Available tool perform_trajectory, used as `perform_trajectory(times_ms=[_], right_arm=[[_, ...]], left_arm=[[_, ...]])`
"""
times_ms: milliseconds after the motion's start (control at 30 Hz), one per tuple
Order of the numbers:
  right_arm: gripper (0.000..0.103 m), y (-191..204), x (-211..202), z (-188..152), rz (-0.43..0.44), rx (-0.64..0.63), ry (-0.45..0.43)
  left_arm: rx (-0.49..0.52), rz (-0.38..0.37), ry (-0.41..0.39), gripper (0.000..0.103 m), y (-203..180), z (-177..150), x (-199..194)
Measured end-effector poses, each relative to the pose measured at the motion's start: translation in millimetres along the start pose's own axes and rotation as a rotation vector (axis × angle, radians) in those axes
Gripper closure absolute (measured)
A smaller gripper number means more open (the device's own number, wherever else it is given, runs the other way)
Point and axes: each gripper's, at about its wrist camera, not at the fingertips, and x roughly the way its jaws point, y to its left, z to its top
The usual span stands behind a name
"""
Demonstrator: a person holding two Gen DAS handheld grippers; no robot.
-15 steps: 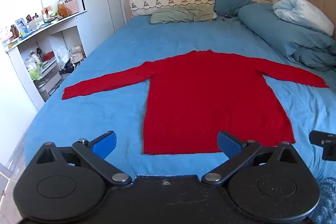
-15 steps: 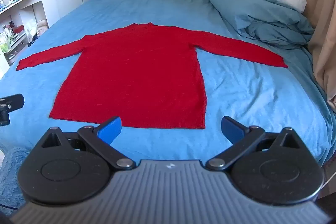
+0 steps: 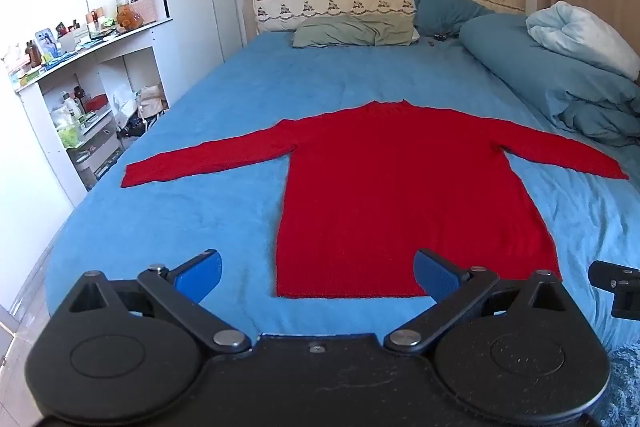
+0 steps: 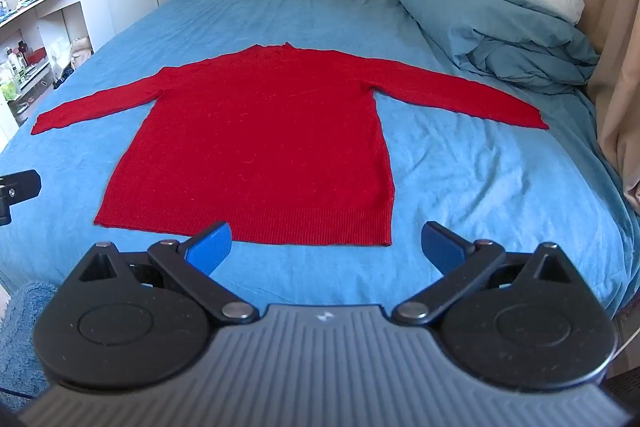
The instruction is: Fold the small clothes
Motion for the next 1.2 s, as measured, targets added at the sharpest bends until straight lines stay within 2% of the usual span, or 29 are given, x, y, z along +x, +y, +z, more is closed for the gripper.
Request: perform_trajectory(times_ms=[1200], right_arm=[[0.0,2.5,2.3,-4.1,0.01,0.001,-0.001]], left_arm=[[-0.011,0.011,-0.008,0.0,3.2,0.6,-5.2]])
